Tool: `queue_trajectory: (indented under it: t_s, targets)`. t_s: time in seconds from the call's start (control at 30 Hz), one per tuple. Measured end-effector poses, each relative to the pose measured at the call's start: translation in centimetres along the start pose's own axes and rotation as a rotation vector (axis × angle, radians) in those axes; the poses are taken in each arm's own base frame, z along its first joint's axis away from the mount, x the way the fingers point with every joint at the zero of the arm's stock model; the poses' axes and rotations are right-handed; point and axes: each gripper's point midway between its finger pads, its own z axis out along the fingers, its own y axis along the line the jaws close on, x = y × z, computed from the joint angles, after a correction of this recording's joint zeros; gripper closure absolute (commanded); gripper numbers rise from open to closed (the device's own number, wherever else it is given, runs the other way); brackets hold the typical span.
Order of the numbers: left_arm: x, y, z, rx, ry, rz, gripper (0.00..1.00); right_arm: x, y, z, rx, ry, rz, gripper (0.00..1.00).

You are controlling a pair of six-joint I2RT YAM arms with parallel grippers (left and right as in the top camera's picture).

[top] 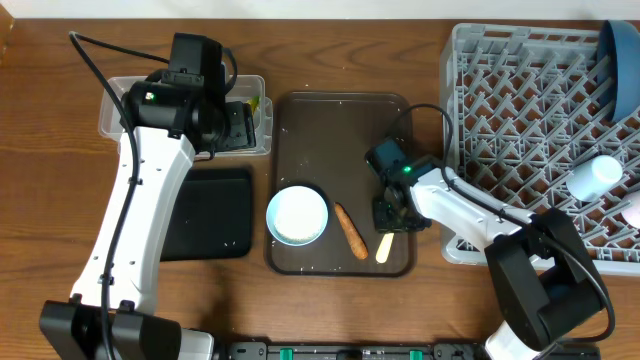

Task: Sort waste into correct bins and load items into the dishwasher rack
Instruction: 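Grasp the yellow spoon on the brown tray with the right gripper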

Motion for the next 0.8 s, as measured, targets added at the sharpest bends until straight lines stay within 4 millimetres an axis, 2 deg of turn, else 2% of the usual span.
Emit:
queue_trajectory:
  t_s: [0.23, 0.8]
  targets:
    - [0.0, 0.0, 0.0, 0.000, 0.000, 0.000, 0.30, -0.9, -0.1, 0.0, 0.009, -0.042, 0.012, 0.82]
    - [0.0, 0.0, 0.0, 0.000, 0.000, 0.000, 0.30, -1.3, 0.3, -0.2, -0.009, -0.054, -0.015, 0.96]
